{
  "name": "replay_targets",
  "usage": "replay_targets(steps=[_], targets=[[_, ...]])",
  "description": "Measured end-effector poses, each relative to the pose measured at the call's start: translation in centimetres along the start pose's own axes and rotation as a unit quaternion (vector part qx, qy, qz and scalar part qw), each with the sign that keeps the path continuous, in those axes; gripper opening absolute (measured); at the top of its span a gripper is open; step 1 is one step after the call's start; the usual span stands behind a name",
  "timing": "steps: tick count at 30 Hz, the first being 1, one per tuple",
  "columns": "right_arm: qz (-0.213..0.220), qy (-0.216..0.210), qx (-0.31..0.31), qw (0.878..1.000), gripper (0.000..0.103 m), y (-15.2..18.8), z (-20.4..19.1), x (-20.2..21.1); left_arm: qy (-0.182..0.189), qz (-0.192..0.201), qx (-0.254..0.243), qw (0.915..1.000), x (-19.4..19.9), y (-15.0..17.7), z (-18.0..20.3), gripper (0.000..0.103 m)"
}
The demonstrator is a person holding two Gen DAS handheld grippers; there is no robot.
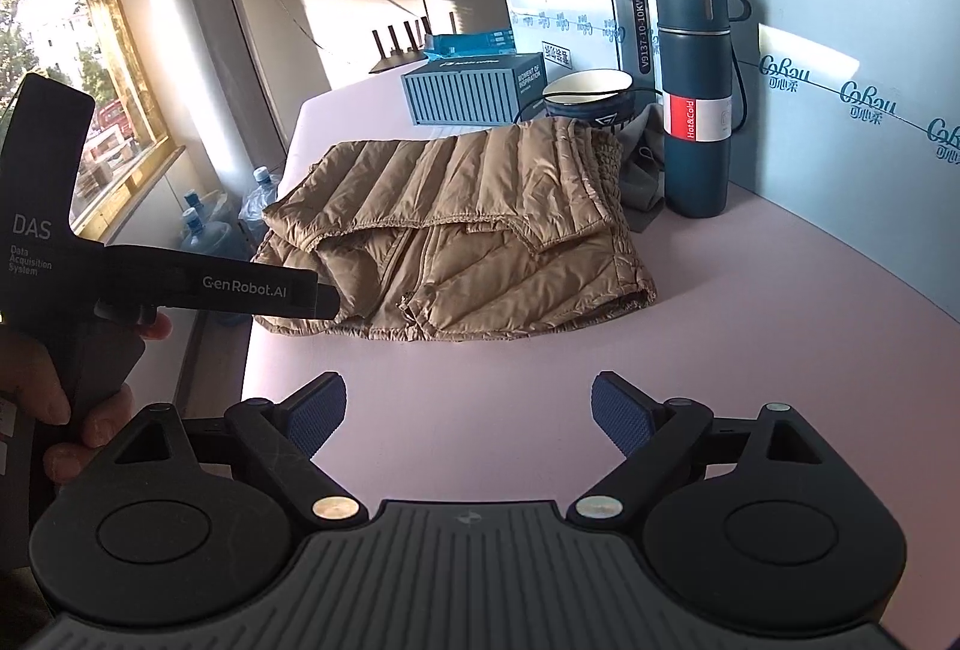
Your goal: Fold clothes
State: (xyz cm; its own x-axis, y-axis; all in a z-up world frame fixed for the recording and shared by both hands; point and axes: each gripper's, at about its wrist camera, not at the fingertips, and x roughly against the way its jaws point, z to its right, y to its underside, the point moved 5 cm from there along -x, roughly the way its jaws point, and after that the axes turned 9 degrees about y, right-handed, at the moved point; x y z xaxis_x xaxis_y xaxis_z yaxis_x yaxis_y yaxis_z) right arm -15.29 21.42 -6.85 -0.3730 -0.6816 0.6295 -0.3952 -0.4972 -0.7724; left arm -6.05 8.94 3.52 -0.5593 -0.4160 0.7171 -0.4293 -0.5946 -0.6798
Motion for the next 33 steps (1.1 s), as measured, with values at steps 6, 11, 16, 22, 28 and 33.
replay_targets(steps=[6,11,16,22,28,33], targets=[[-0.004,-0.014,-0.004,1.0,0.092,0.5,-0.5,0.0,0.003,0.0,0.005,1.0,0.2,0.1,-0.1,0.083],[-0.008,-0.032,-0.008,0.999,0.093,0.6,-1.2,-0.2,-0.003,-0.002,0.012,0.9999,0.3,0.2,-1.0,0.083],[-0.016,-0.048,-0.003,0.999,0.093,0.7,-2.2,-1.0,-0.016,-0.007,0.022,0.9996,0.4,0.4,-2.4,0.083],[-0.023,-0.065,0.006,0.998,0.093,0.4,-3.6,-2.0,-0.021,-0.012,0.025,0.9994,0.3,0.4,-3.3,0.083],[-0.028,-0.076,0.011,0.997,0.093,0.2,-4.7,-2.7,-0.023,-0.016,0.026,0.9993,0.1,0.3,-4.0,0.083],[-0.029,-0.072,0.006,0.997,0.093,0.4,-4.4,-2.8,-0.013,-0.017,0.012,0.9997,-0.5,0.1,-3.1,0.083]])
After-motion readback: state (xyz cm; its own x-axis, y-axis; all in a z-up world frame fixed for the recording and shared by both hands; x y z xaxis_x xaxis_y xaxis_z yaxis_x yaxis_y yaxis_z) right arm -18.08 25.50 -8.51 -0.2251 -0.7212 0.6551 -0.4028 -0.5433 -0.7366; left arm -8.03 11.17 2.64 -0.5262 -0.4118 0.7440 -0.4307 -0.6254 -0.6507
